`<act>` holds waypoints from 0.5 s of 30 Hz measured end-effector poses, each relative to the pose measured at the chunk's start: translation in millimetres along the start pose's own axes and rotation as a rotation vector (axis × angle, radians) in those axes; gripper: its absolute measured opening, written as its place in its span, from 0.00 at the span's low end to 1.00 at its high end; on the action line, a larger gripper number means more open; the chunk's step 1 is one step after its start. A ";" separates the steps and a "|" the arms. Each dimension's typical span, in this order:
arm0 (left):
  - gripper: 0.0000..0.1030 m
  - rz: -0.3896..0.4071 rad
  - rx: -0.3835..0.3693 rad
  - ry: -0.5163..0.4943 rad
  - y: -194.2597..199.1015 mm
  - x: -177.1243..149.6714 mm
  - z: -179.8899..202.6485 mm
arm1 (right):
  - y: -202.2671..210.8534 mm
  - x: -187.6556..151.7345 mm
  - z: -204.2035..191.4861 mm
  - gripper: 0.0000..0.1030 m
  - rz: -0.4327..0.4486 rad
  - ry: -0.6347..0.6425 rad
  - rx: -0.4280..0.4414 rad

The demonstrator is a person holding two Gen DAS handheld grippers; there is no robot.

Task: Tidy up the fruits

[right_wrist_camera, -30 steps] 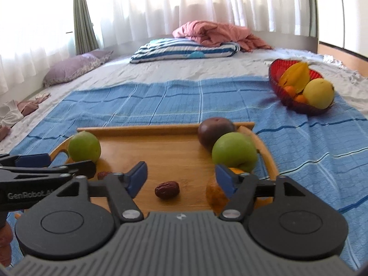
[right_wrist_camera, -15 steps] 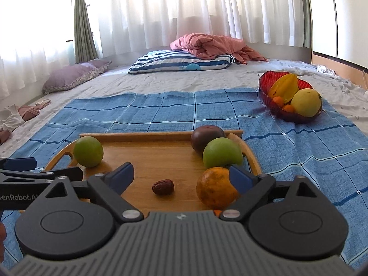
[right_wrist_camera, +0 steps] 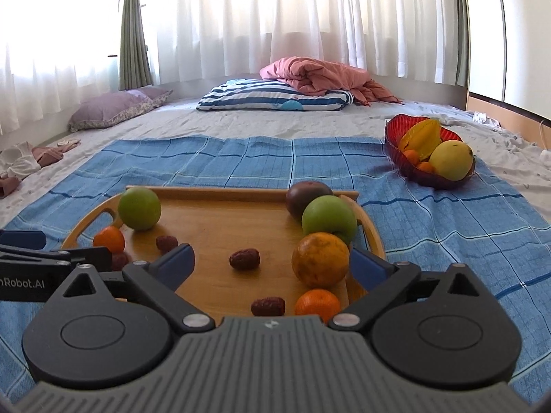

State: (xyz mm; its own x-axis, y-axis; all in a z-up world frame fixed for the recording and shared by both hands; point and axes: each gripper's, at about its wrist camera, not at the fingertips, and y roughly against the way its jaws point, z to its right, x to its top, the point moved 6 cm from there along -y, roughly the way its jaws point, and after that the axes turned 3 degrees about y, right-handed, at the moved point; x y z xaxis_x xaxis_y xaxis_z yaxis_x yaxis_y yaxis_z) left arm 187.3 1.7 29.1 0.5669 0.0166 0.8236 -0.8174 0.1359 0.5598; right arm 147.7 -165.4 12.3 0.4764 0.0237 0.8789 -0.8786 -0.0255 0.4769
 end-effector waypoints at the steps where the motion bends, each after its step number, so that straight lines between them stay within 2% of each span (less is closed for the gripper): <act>1: 1.00 -0.001 0.000 0.002 1.1 -1.8 -0.7 | 1.6 -1.5 -0.9 0.99 0.001 0.004 -0.002; 15: 1.00 -0.022 0.007 0.020 8.7 -23.8 -4.7 | 13.5 -19.5 -1.0 1.00 -0.003 -0.005 0.002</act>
State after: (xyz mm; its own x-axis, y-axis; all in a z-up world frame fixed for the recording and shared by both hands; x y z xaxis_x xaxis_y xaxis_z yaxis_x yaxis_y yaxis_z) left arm 167.1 7.2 13.9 0.5863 0.0331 0.8094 -0.8056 0.1291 0.5783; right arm 126.5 -165.2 1.6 0.4789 0.0187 0.8776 -0.8772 -0.0269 0.4793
